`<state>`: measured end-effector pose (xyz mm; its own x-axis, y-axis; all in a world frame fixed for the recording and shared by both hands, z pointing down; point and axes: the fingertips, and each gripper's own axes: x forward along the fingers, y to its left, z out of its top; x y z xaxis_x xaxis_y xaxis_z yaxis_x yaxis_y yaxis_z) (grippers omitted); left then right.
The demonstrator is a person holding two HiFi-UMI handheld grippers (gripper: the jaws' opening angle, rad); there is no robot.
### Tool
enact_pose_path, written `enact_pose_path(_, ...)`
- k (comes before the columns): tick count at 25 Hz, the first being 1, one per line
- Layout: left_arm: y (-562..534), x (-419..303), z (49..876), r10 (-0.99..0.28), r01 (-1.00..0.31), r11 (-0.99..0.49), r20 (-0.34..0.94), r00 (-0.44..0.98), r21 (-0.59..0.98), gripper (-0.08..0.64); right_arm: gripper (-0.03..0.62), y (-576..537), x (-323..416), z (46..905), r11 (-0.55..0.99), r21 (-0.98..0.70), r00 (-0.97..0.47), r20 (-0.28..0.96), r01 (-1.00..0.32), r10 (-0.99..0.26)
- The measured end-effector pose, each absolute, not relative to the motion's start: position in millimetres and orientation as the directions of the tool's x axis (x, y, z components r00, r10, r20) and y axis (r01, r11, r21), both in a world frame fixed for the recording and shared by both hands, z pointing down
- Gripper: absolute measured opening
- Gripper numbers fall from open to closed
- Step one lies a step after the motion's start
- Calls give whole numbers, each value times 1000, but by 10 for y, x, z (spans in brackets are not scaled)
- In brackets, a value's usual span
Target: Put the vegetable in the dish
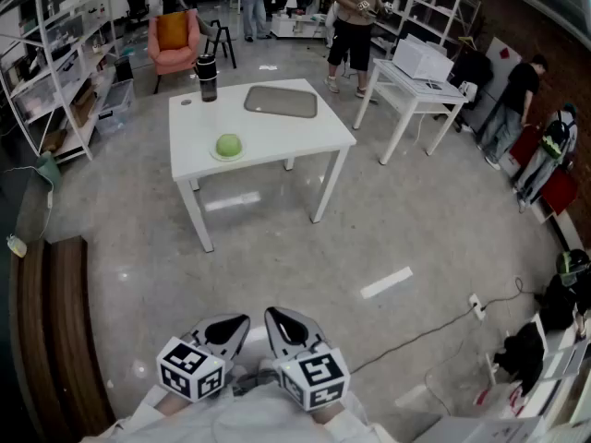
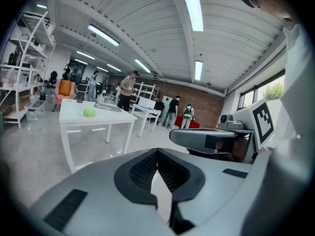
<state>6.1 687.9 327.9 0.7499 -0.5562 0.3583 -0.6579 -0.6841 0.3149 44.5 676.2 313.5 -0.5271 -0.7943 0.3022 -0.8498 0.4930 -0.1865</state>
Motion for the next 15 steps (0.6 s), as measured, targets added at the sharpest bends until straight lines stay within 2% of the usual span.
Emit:
enact_pose_path(11, 6884, 36, 3302, -544, -645, -682, 352, 762, 343, 8, 13, 6782, 400, 3135, 497, -179, -528, 316, -849, -788)
enact_pose_path(15, 6868, 15, 3311, -543, -646, -671, 351, 763, 365, 8, 14, 6781, 411, 3129, 495, -213, -538, 283, -843, -794)
